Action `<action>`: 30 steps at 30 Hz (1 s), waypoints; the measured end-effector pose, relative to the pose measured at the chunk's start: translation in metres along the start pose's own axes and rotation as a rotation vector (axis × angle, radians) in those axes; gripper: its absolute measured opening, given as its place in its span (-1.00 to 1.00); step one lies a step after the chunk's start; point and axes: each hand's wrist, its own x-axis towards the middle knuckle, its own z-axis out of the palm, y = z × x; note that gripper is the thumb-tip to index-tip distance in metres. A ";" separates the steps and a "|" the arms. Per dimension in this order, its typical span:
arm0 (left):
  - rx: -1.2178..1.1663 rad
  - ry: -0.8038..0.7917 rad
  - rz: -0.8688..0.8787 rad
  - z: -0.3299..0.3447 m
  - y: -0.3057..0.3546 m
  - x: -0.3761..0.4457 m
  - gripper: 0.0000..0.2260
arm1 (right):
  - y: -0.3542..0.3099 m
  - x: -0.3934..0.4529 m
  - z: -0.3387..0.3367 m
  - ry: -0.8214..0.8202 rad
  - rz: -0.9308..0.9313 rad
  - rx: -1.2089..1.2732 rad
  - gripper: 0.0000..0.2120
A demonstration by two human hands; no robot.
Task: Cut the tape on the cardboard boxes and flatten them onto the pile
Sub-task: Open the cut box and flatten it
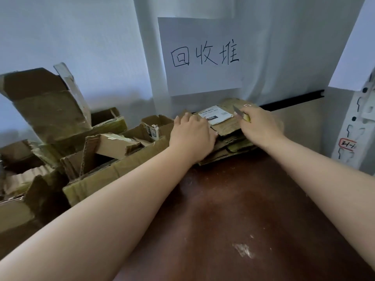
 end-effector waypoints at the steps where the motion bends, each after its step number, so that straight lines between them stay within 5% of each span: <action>1: 0.014 0.014 0.017 -0.005 -0.004 -0.009 -0.52 | -0.006 -0.004 -0.003 0.021 0.003 0.032 -0.79; 6: 0.061 0.081 0.054 -0.031 -0.024 -0.059 -0.52 | -0.038 -0.022 -0.005 0.002 -0.012 0.201 -0.65; 15: -0.021 0.195 -0.110 -0.060 -0.099 -0.156 -0.48 | -0.109 -0.074 -0.010 -0.242 -0.090 0.229 -0.71; 19: -0.099 0.097 -0.222 -0.049 -0.124 -0.190 -0.41 | -0.135 -0.092 -0.005 -0.328 -0.089 0.257 -0.63; 24: -0.398 0.069 -0.300 -0.042 -0.134 -0.200 -0.62 | -0.149 -0.110 -0.002 -0.332 -0.007 0.266 -0.58; 30: -1.055 -0.025 -0.151 -0.079 -0.160 -0.207 -0.79 | -0.147 -0.122 -0.014 -0.228 0.073 0.323 -0.52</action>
